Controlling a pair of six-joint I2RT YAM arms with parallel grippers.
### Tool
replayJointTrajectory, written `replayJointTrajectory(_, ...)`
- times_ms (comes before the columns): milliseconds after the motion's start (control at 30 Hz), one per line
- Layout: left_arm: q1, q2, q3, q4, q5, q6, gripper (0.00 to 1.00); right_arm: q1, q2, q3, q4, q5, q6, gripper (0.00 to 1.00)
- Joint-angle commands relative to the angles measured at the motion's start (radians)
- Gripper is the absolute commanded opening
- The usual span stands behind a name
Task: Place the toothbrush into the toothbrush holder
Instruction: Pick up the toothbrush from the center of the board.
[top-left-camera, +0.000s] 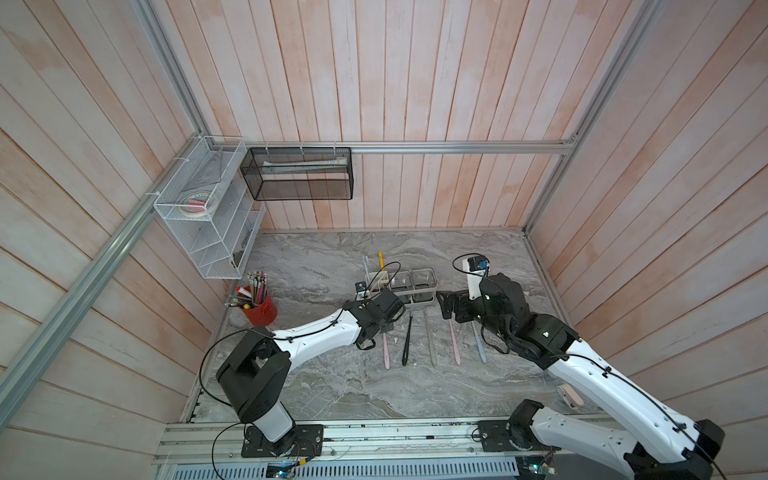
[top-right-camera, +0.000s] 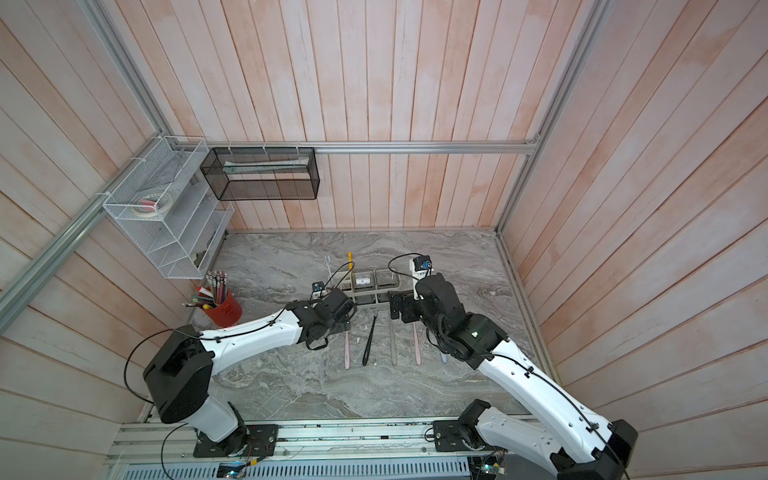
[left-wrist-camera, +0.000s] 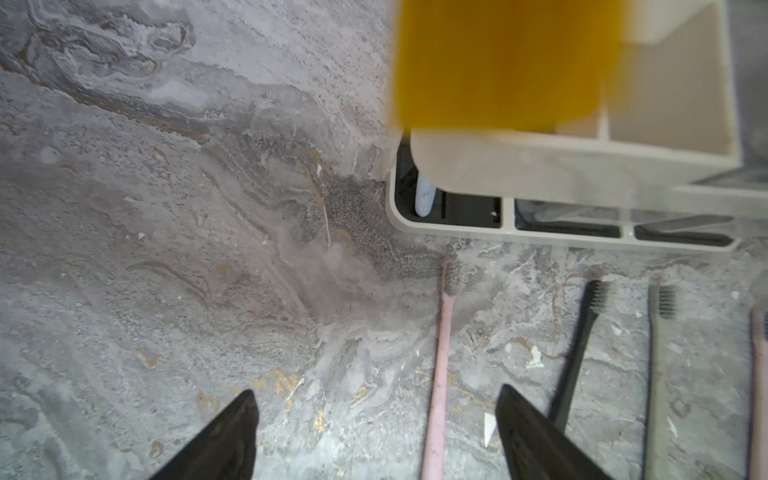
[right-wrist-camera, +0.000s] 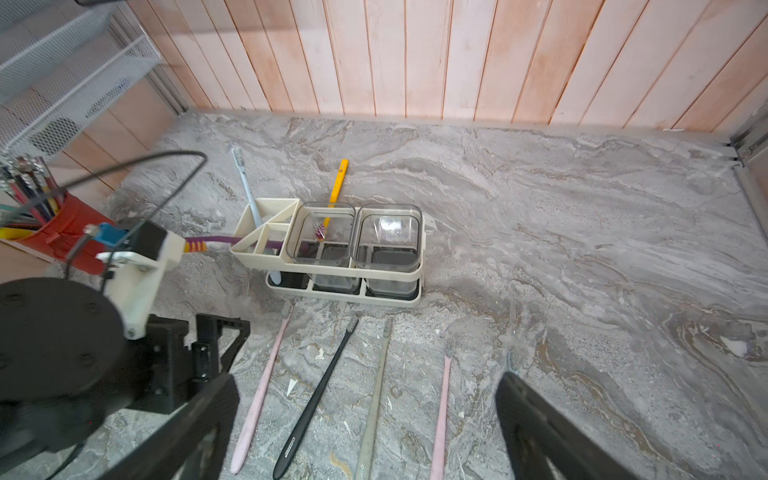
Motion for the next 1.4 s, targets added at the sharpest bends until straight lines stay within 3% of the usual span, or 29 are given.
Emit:
replayJointTrajectory(0,-0.002,0.041,0.054,-0.060,-0.035,-0.007,0.88,-0.004,-0.040,-0.015,0.007,0.020,-0.023,0.98)
replayJointTrajectory(333,-0.026,0.147,0.145,-0.065,-0.025,0.007,0.87,-0.004,-0.117,-0.050,0.043,-0.001,-0.047,0.98)
replayJointTrajectory(700,-0.033,0.245,0.155,0.017,0.010,0.026,0.77,-0.005,-0.135,-0.067,0.063,-0.019,-0.050,0.98)
replayJointTrajectory(933,-0.028,0.301,0.160,0.069,0.019,0.058,0.56,-0.004,-0.157,-0.080,0.064,-0.026,-0.040,0.98)
replayJointTrajectory(1200,-0.021,0.346,0.178,0.093,0.015,0.074,0.55,-0.004,-0.163,-0.077,0.060,-0.036,-0.036,0.98)
replayJointTrajectory(1367,-0.013,0.377,0.188,0.095,0.015,0.077,0.46,-0.003,-0.168,-0.077,0.059,-0.037,-0.036,0.98)
